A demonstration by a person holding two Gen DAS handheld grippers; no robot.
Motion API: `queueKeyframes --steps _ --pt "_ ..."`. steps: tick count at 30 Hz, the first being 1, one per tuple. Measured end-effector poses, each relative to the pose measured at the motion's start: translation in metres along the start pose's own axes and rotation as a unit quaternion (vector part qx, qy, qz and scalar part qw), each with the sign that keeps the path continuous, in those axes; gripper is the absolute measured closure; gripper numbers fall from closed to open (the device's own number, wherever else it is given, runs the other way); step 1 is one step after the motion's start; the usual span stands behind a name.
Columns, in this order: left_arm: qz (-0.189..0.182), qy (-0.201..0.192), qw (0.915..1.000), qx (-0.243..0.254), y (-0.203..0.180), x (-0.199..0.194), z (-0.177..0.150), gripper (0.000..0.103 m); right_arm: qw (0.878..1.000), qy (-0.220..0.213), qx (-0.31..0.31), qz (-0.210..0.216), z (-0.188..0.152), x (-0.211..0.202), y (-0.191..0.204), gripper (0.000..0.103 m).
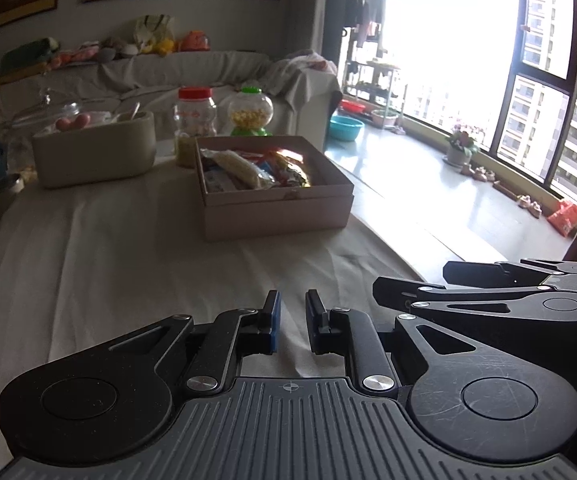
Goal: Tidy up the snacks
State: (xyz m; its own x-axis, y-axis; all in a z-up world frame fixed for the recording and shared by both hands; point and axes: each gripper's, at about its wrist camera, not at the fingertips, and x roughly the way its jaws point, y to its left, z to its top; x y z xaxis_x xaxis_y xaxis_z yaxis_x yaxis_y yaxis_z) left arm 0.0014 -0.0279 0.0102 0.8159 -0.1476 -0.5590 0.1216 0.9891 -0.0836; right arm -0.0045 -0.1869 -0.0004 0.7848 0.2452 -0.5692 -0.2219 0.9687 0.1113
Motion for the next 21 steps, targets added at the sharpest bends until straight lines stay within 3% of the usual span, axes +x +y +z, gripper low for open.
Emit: queueKeyframes --steps 21 --pt "-0.002 0.003 1.0 0.0 -0.0011 -0.0006 -0.0019 0.086 1.0 0.002 -0.002 0.004 -0.0017 0.0005 0.0007 0.03"
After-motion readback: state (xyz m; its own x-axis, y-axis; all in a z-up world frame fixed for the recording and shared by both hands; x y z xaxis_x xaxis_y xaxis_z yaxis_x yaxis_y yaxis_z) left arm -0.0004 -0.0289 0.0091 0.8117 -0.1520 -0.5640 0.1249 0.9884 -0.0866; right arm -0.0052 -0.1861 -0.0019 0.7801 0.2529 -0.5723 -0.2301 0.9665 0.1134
